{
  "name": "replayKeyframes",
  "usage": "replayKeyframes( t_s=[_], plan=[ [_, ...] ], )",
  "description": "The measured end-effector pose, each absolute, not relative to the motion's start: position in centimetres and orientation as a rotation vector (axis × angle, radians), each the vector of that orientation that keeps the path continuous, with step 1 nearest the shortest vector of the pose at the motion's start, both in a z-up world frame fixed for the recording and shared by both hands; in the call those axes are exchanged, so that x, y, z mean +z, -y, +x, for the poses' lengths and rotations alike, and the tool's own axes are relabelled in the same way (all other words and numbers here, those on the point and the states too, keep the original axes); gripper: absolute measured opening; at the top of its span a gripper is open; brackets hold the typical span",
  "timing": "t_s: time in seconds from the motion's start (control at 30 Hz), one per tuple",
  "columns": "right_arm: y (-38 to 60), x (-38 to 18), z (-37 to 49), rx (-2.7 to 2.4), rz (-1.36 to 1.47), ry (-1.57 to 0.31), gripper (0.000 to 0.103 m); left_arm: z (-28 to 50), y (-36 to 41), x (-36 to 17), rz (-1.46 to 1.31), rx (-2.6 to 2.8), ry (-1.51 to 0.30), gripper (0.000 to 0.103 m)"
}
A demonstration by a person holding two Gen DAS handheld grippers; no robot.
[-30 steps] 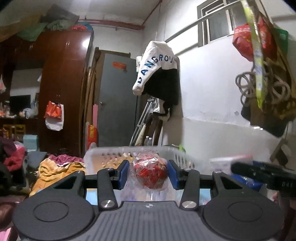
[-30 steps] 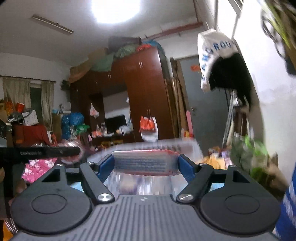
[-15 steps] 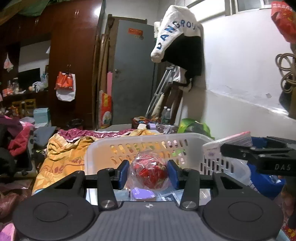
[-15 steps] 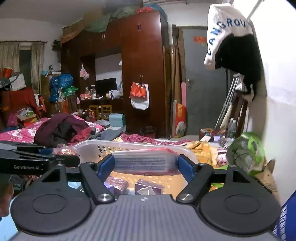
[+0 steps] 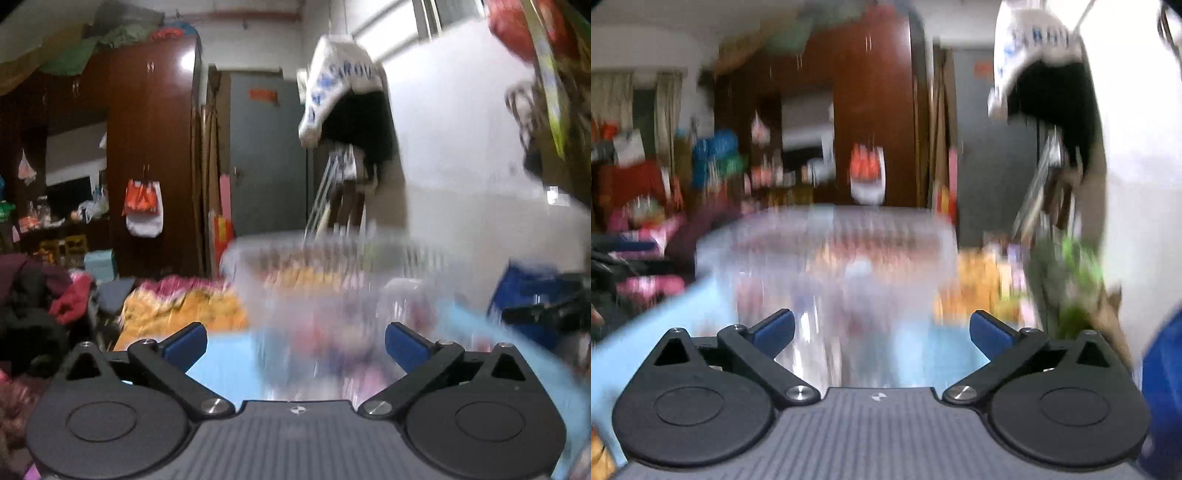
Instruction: Organize objects
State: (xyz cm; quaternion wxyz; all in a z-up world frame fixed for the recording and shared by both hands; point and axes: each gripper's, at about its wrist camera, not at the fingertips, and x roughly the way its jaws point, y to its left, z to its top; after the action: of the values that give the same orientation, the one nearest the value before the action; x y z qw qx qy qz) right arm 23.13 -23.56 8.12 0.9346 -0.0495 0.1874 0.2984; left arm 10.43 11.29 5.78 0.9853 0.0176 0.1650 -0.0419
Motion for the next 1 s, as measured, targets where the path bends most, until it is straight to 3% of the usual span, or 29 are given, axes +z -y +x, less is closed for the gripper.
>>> replayKeyframes(
  t_s=[0.07,0.43,0.5,0.57,0.6,0.73,1.0],
  plan=[
    [24.4,5.7,22.3,0.628,-0.118,-0.438,0.078,9.4,-11.5,3.5,0.062,-0.089,-0.374,0.103],
    [20.8,2.6,23.2,0.63,-0.234,-0.526,0.056,12.5,-10.1,0.0,0.221,-0.182,-0.545,0.1],
    [20.6,2.1,23.2,0.612,-0.251,-0.527,0.052,12.9,-9.7,-0.4,0.247,-0.194,-0.596,0.095],
    [20.4,1.6,23.3,0.597,-0.264,-0.54,0.04,12.6,-9.7,-0.3,0.247,-0.211,-0.591,0.085],
    [20.6,1.5,23.1,0.595,-0.261,-0.54,0.039,12.3,-9.9,-0.3,0.234,-0.222,-0.588,0.077],
    [21.8,1.7,22.0,0.587,-0.233,-0.484,0.037,10.6,-10.9,0.3,0.194,-0.156,-0.484,0.07],
    [23.0,2.4,20.8,0.574,-0.165,-0.378,0.036,8.2,-13.4,1.0,0.023,-0.15,-0.342,0.063]
  ],
)
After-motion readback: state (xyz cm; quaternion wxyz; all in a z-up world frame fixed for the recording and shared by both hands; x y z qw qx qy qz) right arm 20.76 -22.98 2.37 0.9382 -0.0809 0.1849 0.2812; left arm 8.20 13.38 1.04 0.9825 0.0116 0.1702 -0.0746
